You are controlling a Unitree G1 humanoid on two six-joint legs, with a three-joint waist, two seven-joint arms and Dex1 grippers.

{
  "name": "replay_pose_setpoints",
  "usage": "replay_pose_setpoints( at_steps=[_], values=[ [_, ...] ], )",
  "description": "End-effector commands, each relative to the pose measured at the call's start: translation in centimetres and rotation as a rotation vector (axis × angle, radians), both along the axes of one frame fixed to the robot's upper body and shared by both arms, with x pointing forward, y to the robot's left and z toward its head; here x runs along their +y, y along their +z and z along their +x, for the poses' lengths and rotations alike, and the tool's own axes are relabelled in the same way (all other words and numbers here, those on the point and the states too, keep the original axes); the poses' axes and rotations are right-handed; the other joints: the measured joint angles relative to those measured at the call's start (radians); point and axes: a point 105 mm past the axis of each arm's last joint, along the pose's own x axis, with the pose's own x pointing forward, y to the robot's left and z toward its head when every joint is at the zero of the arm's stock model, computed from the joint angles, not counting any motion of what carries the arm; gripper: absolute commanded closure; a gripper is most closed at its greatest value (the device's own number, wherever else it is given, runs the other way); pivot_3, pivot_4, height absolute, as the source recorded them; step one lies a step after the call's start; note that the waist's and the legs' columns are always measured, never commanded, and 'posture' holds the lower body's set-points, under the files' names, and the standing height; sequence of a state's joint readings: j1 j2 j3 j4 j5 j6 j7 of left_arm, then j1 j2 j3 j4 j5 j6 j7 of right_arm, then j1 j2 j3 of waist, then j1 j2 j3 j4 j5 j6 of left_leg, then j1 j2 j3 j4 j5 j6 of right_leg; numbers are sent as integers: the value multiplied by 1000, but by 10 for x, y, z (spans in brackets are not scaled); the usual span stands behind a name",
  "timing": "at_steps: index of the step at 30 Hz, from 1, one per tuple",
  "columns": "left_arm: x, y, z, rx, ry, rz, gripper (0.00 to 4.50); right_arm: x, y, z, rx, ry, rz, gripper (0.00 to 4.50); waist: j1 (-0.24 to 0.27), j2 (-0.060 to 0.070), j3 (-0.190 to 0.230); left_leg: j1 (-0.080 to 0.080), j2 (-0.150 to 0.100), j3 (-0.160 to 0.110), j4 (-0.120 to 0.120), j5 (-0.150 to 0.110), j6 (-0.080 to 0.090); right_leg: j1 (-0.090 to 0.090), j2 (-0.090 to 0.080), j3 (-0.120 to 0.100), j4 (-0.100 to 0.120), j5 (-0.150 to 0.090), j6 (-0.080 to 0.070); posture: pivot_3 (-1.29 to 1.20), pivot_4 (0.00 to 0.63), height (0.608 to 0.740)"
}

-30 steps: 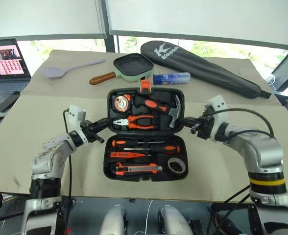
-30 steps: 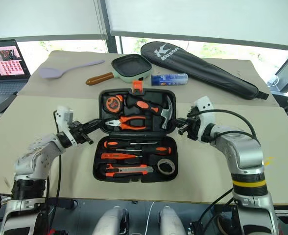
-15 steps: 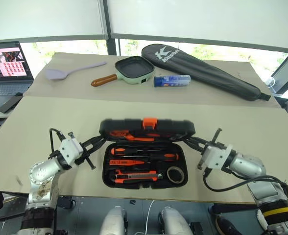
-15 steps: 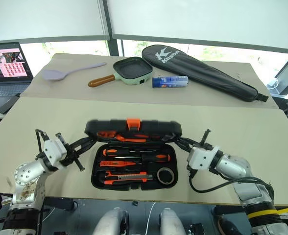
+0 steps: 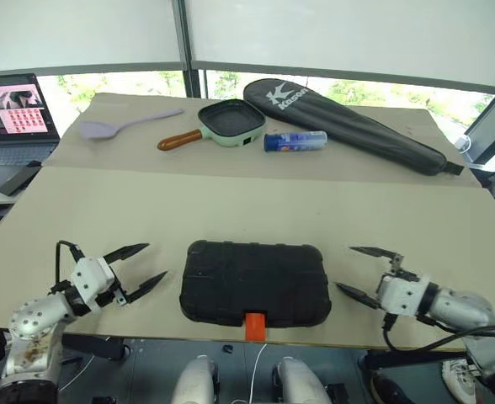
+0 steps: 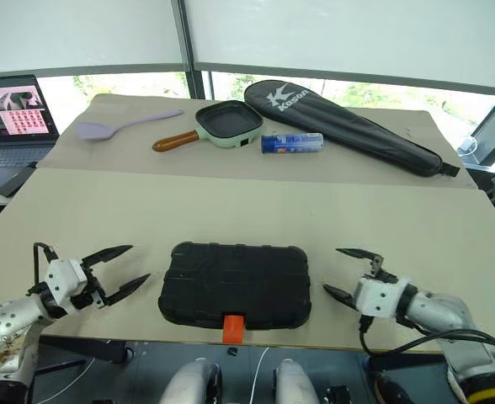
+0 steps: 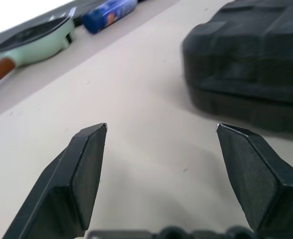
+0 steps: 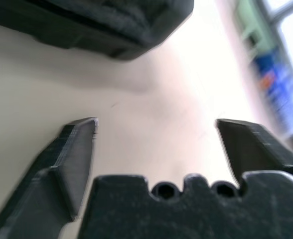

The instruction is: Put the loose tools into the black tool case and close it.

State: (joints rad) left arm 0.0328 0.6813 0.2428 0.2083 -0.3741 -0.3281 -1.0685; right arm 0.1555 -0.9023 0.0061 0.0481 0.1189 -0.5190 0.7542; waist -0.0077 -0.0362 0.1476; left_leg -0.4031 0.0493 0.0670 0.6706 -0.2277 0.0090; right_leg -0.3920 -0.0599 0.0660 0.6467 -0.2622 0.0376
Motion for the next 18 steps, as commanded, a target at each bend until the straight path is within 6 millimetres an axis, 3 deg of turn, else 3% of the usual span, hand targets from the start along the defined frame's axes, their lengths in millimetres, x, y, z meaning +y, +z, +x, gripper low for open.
replay_pose_setpoints(
  at_steps=[1, 7, 9, 10, 18],
  values=[
    [-1, 10, 20, 26, 7, -47, 1424, 7, 14, -25, 170, 46, 67, 1703, 4, 0, 0, 0, 0, 0, 0, 0, 0, 0, 0, 0, 0, 0, 0, 0, 150, 740],
    [-32, 18, 55, 80, -72, -61, 3473, 39, 6, -66, 399, 164, 44, 3658, 4, -2, -1, 0, 0, 0, 0, 0, 0, 1, 2, 0, -1, 0, 0, 0, 150, 740],
    [-44, 19, 65, 96, -105, -51, 4171, 53, 3, -71, 414, 191, 48, 4358, 3, -2, -1, 0, -2, 0, 0, 0, 0, 1, 2, 0, -1, 0, 0, 0, 150, 740],
    [-48, 18, 68, 108, -116, -40, 4474, 59, 1, -71, 416, 195, 58, 4500, 2, -3, -1, -1, -1, 1, 0, 0, 0, 0, 3, 0, -1, 0, 0, 0, 150, 740],
    [-68, 6, 70, 227, -226, 33, 4474, 82, -14, -55, 408, 173, 23, 4500, -4, -3, -1, -3, -2, 1, 0, 0, 0, -3, 3, 0, -1, 0, 0, 0, 150, 740]
  ],
)
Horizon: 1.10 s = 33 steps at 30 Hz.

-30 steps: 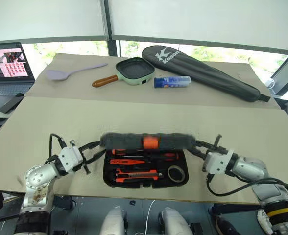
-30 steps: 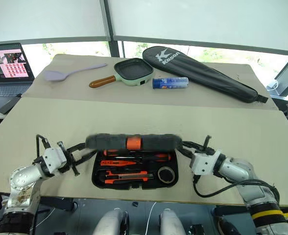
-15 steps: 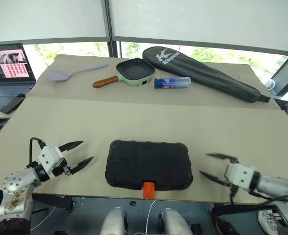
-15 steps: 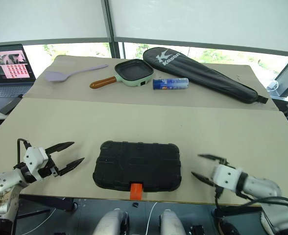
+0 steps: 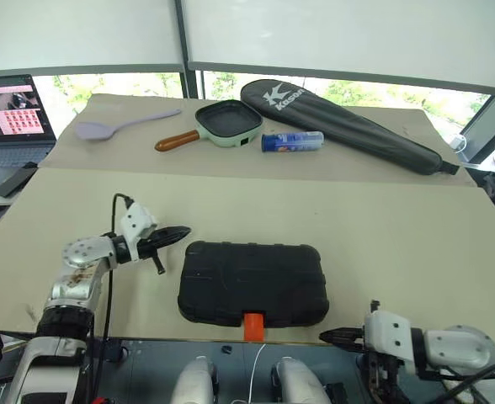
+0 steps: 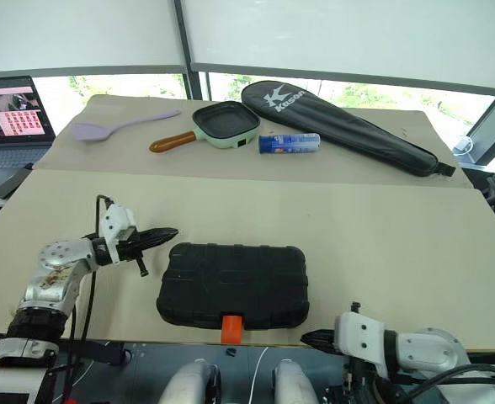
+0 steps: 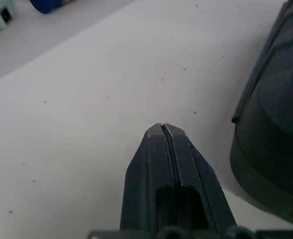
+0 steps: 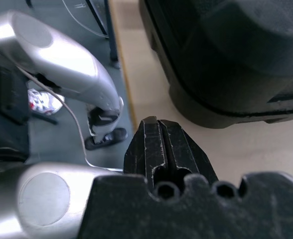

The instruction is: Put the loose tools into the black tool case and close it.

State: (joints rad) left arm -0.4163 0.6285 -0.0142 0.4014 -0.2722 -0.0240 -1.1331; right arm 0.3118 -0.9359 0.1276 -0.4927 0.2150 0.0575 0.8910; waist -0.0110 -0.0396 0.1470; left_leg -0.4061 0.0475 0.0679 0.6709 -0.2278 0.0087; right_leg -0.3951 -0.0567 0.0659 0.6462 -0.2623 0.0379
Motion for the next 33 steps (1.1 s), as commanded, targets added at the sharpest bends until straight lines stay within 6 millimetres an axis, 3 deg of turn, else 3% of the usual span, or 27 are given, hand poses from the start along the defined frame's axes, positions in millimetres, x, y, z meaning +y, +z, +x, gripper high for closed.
replay_pose_setpoints(
  at_steps=[1, 9, 17, 23, 25, 27, 29, 33],
  values=[
    [-5, -1, -3, 32, -53, 27, 4474, 12, 0, 12, -48, 10, -13, 4500, -1, 0, 0, 0, 0, 0, 0, 0, 0, 0, 0, 0, 0, 0, 0, 0, 150, 740],
    [-5, -6, -30, 95, -83, 25, 4474, 28, 30, 64, -203, -36, 8, 4500, -8, -3, 0, -1, 2, 0, 0, 0, 0, -4, 2, 1, 2, 1, -2, 0, 150, 740],
    [1, -4, -54, 104, 29, -73, 4474, 25, 36, 120, -322, -87, -13, 4500, -3, -3, 1, -6, 2, 0, 0, 0, 0, -9, 0, 2, 2, 1, -2, 0, 150, 740],
    [0, 17, -57, 74, 80, -221, 4474, 15, 40, 146, -392, -132, -7, 4500, 1, -3, 2, -7, 1, 0, 0, 0, 0, -10, 0, 1, 2, 1, -2, 0, 150, 740],
    [9, 29, -55, 54, 44, -201, 4474, 5, 47, 145, -387, -164, 26, 4500, 2, -3, 2, -9, 1, -1, 0, 0, 0, -11, 0, 0, 3, 1, -2, 0, 150, 740],
    [21, 46, -41, 16, 80, -225, 4474, -4, 49, 134, -361, -159, 46, 4500, 12, -2, 3, -9, 1, -1, 0, 0, 0, -11, 0, 0, 3, 1, -2, 0, 150, 740],
    [19, 63, -35, 21, 47, -266, 4474, -8, 50, 120, -313, -132, 68, 4500, 21, -2, 3, -9, 1, -1, 2, 0, 0, -10, 0, -2, 2, 1, -2, 0, 150, 740],
    [-23, 75, -38, 78, -195, -190, 4474, -9, 57, 78, -178, -78, 144, 4500, 24, -2, 3, -9, 0, -1, 2, 0, 0, -9, -1, -2, 2, 1, -1, 0, 150, 740]
  ],
)
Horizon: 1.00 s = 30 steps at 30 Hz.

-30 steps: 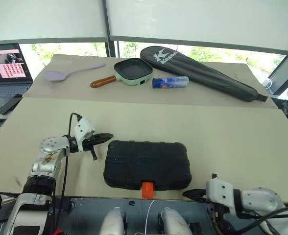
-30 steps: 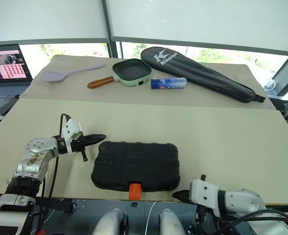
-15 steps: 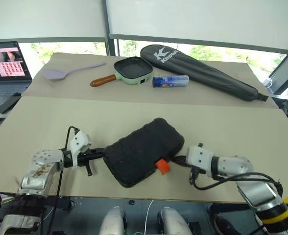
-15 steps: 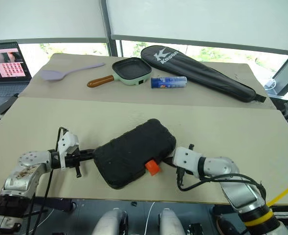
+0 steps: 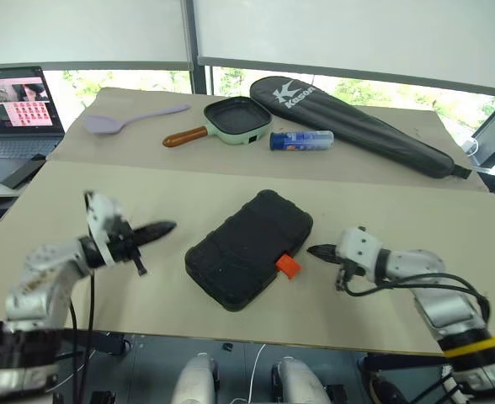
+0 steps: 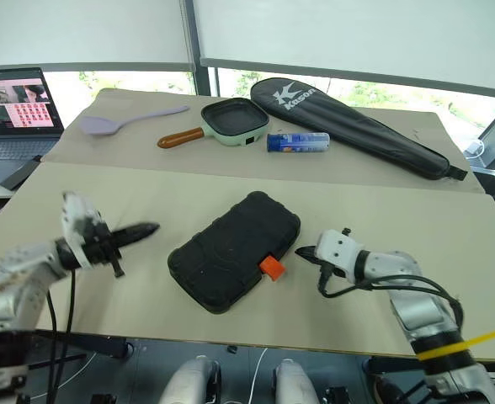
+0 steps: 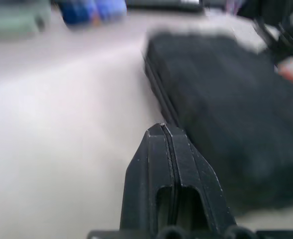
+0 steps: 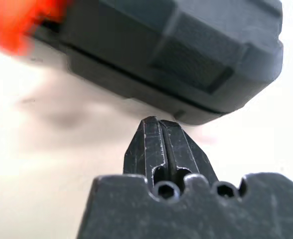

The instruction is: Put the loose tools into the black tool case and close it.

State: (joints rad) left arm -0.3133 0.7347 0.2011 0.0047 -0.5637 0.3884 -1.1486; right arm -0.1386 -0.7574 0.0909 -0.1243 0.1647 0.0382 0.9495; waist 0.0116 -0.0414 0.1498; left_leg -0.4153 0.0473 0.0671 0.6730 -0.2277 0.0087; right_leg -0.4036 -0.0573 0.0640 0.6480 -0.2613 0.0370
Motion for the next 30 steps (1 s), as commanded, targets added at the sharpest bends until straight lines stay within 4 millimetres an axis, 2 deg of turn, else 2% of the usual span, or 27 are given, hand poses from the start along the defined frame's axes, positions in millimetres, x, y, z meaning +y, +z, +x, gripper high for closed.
replay_pose_setpoints(
  at_steps=[1, 4, 7, 11, 13, 22, 30],
  values=[
    [-43, 3, -7, 37, -231, 42, 4474, 7, 24, -29, 41, 65, 83, 4500, 0, 0, 0, 0, 0, 0, 0, 0, 0, 0, 0, 0, 0, 0, 0, 0, 150, 740],
    [-68, 2, -2, 11, -301, 71, 4474, 16, 26, -43, 71, 83, 101, 4500, -7, 0, 0, 0, 0, 0, 2, 0, 0, 0, 1, 1, 0, 0, 0, 0, 150, 740],
    [-88, -5, 4, 8, -341, 92, 4474, 26, 25, -46, 73, 80, 118, 4500, -15, 0, 0, 0, 1, 0, 3, 0, 0, 0, 3, 1, 1, 0, 0, 0, 150, 740],
    [-101, -25, 10, 9, -356, 172, 4474, 34, 21, -44, 72, 79, 133, 4500, -19, 0, 0, 0, 1, 0, 3, 0, 0, 0, 3, 2, 1, 0, 0, 0, 150, 740],
    [-104, -34, 14, 19, -333, 196, 4474, 40, 22, -40, 55, 87, 136, 4500, -20, 0, 0, -1, 1, 0, 3, 0, 0, 0, 3, 2, 0, 0, 0, 0, 150, 740],
    [-100, -47, 14, 52, -301, 200, 4474, 51, 29, -34, 32, 124, 167, 4500, -18, 0, 0, 0, 0, -1, 4, 0, 0, 1, 3, 2, 1, 0, 0, 0, 150, 740],
    [-99, -50, 12, 62, -290, 197, 4474, 52, 18, -27, 28, 122, 124, 4500, -20, 1, 0, 1, 1, -1, 3, 0, 0, 1, 3, 2, 1, 0, 0, 0, 150, 740]
  ],
)
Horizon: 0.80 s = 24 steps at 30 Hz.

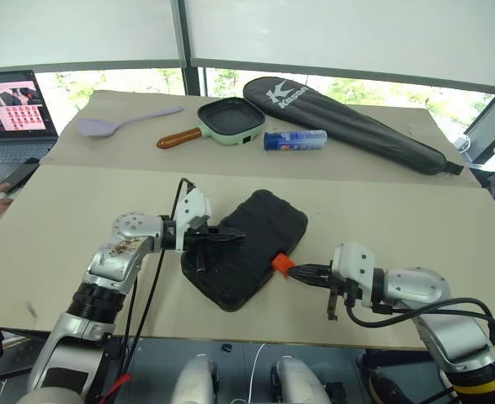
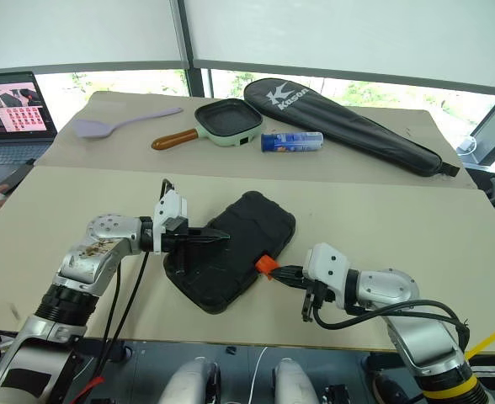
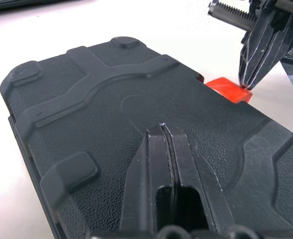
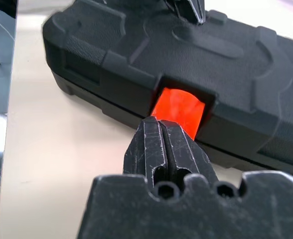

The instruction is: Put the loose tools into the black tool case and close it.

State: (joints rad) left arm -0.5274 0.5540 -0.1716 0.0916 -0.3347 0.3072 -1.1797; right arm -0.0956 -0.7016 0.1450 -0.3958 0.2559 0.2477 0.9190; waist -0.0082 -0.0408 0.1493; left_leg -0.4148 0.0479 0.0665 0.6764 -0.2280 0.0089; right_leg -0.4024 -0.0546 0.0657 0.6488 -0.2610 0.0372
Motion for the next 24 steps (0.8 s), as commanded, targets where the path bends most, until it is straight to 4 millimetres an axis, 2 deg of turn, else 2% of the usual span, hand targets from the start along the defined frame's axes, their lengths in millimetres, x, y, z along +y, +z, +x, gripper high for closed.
replay_pose_setpoints(
  at_steps=[1, 7, 18, 24],
  values=[
    [3, -15, -2, 47, 24, 25, 4474, 2, 2, 3, -41, 16, -5, 4500, 0, 0, 0, 0, 0, 0, 0, 0, 0, 0, 0, 0, 0, 0, 0, 0, 150, 740],
    [5, -15, -4, 54, 29, 28, 4474, 7, -1, 7, -57, 28, -7, 4500, -1, 1, -1, 0, 0, 0, 0, 0, 0, 0, 0, 0, 0, 0, 0, 0, 150, 740],
    [6, -19, -4, 79, 40, 32, 4474, 20, 9, 11, -99, 28, 87, 4500, -6, 2, -1, 1, 0, 0, 0, 0, 0, 0, 0, 0, 1, 0, 0, 0, 150, 740],
    [4, -21, -5, 85, 37, 34, 4474, 16, -4, 13, -68, 11, 14, 4500, -6, 2, -1, 2, 0, 0, 0, 0, 0, 1, 0, 0, 1, 0, 0, 0, 150, 740]
  ],
)
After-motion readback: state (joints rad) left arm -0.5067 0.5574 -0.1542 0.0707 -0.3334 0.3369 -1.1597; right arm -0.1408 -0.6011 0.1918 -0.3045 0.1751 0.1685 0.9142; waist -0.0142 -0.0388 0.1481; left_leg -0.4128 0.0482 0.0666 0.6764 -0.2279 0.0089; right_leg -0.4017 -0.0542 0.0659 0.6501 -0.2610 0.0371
